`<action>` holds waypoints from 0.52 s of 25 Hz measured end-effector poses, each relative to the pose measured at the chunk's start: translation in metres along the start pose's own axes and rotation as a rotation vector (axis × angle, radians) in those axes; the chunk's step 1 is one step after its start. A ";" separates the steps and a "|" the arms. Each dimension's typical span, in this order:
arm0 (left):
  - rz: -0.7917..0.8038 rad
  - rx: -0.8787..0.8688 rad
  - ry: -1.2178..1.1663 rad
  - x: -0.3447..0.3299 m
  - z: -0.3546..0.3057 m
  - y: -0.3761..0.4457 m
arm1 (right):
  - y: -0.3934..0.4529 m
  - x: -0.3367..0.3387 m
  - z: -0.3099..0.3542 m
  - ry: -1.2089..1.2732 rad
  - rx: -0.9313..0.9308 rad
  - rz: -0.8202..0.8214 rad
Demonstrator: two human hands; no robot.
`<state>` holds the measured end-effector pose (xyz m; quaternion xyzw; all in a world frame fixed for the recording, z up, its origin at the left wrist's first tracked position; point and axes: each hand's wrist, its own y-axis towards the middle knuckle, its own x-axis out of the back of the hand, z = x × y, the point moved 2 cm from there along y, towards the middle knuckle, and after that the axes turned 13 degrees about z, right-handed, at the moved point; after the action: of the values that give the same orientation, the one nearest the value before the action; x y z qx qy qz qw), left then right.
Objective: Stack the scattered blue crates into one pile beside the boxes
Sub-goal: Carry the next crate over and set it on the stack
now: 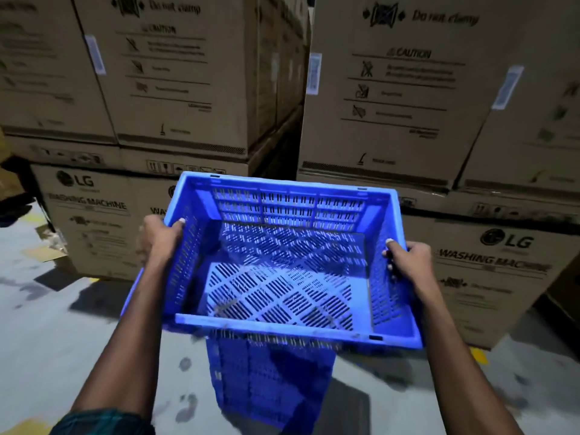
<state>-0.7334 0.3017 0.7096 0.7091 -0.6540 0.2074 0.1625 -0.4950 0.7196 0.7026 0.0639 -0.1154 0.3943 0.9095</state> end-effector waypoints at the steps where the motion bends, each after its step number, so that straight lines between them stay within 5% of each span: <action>1: -0.005 0.004 0.013 -0.003 -0.003 0.013 | 0.011 -0.007 -0.001 0.011 -0.009 0.005; 5: 0.015 0.011 0.086 -0.017 -0.011 0.076 | 0.056 -0.041 -0.005 0.069 -0.078 -0.008; 13: 0.381 -0.101 0.046 -0.101 -0.019 0.270 | 0.120 -0.078 -0.002 0.060 -0.268 -0.090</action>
<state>-1.0098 0.3727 0.6635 0.5584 -0.7821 0.2176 0.1705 -0.6341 0.7474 0.6831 -0.0649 -0.1365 0.3358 0.9297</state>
